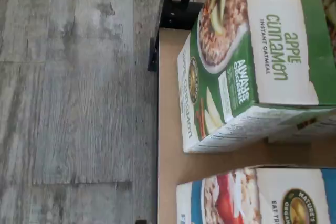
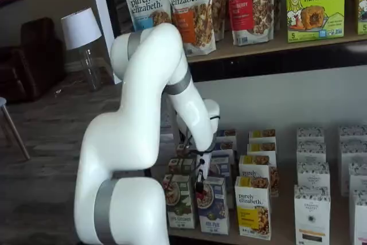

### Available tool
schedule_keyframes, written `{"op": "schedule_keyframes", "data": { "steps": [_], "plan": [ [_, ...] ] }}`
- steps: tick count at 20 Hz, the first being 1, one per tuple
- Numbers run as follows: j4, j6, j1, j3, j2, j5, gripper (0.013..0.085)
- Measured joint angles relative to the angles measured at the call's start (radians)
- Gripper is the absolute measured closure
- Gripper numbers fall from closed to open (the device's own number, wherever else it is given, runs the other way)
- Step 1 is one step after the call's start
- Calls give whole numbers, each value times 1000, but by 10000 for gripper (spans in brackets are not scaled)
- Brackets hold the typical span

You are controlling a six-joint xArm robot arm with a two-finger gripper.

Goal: Pick up the blue and white box that is on the bottom shelf, the second box from the left

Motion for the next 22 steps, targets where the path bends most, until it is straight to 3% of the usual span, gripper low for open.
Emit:
{"op": "schedule_keyframes", "data": {
  "steps": [10, 17, 22],
  "plan": [
    [-37, 28, -12, -61, 43, 22, 130],
    [-120, 94, -26, -114, 76, 59, 130],
    [-152, 117, -34, -143, 95, 78, 130]
  ]
}}
